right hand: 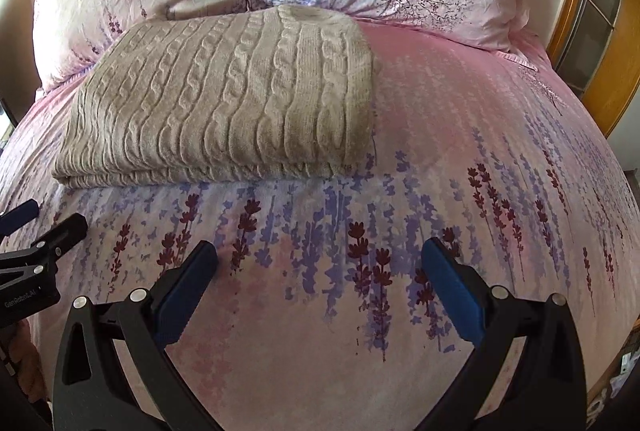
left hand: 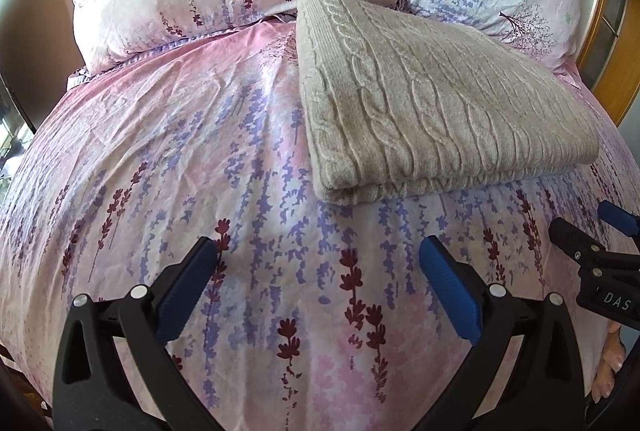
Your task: Fold small clothes
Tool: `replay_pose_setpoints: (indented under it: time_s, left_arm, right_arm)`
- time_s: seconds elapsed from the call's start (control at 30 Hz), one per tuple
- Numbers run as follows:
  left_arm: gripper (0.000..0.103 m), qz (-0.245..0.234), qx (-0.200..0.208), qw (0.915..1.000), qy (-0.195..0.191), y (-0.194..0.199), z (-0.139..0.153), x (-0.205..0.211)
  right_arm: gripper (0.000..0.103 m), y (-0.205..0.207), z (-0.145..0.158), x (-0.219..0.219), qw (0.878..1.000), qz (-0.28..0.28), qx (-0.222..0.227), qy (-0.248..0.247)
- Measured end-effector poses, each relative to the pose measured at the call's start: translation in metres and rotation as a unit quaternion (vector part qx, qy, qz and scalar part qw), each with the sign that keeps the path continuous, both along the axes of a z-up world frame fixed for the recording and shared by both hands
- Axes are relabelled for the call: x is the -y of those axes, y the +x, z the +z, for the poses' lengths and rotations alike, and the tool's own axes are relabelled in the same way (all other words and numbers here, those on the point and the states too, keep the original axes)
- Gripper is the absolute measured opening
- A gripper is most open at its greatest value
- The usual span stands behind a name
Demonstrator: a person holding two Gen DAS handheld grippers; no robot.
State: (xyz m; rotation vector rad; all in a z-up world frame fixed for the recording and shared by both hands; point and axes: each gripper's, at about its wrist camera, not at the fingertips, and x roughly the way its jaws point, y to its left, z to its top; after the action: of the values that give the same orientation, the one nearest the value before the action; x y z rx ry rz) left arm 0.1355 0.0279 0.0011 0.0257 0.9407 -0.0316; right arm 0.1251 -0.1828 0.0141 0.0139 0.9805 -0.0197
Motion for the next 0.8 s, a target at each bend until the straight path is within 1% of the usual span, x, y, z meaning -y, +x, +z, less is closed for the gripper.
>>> replay_pose_setpoints:
  time_s: [0.07, 0.8]
  left_arm:
    - [0.101, -0.001, 0.0, 1.0, 0.001, 0.0, 0.0, 0.0]
    - [0.101, -0.002, 0.001, 1.0, 0.001, -0.0011, -0.0004, 0.0002]
  right_arm:
    - [0.102, 0.0007, -0.0009, 0.002, 1.0, -0.001, -0.003, 0.009]
    - [0.102, 0.0012, -0.001, 0.0018, 1.0, -0.001, -0.003, 0.009]
